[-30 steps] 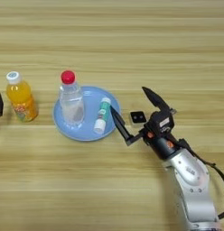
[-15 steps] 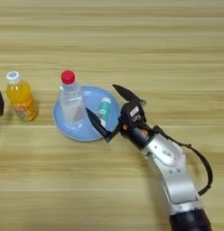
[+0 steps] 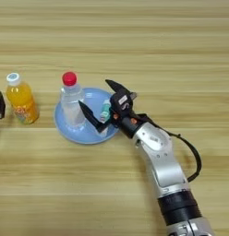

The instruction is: Move the objects on the table

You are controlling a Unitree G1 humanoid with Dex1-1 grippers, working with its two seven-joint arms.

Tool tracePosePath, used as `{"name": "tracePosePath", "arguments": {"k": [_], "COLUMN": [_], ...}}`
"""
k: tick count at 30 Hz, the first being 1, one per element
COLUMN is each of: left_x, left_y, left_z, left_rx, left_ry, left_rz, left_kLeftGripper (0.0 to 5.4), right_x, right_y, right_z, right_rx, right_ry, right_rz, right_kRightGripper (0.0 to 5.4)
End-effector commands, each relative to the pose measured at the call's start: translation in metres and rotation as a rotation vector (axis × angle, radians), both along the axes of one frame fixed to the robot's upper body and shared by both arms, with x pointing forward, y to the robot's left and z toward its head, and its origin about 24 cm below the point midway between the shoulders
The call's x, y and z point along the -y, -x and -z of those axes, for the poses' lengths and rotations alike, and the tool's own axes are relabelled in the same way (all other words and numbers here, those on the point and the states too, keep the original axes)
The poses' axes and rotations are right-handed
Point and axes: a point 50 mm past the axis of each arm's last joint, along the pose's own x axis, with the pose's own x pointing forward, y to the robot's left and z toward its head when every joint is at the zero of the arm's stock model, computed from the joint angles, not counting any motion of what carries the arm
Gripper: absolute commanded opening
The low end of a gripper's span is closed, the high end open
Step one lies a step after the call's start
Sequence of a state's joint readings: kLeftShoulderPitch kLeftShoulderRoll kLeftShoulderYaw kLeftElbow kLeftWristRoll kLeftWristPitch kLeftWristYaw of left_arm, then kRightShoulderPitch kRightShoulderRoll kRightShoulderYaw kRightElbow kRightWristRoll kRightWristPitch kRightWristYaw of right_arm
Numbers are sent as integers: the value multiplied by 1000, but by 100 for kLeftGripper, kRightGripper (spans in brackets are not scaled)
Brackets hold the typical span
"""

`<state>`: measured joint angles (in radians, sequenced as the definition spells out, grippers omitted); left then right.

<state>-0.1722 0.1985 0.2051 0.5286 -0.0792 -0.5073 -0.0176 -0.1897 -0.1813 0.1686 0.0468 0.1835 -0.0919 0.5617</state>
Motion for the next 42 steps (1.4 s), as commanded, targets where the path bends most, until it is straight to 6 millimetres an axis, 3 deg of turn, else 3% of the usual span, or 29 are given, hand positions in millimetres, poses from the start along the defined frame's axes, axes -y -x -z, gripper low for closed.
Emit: {"name": "tracePosePath", "arguments": {"k": [1,8,14,42], "left_x": [2,1,1,0], "left_y": [-1,0,0,1], "left_z": [-1,-1,-1,-1], "left_rx": [-7,-8,-8,-10], "left_ry": [-5,-7,-7,-7], "left_rz": [-1,-1,-2,-4], "left_kLeftGripper": [540,540,540,540], "right_x": [-3,-9,-16,-60], "right_y": [3,6,-4,-21], "right_z": [-1,-1,2,13], "right_rx": [-18,-38,-50,-112], "right_ry": [-18,-28,-20,-55], "right_rz": [-55,-88,-32,-90], "right_kRightGripper": [537,537,537,537]}}
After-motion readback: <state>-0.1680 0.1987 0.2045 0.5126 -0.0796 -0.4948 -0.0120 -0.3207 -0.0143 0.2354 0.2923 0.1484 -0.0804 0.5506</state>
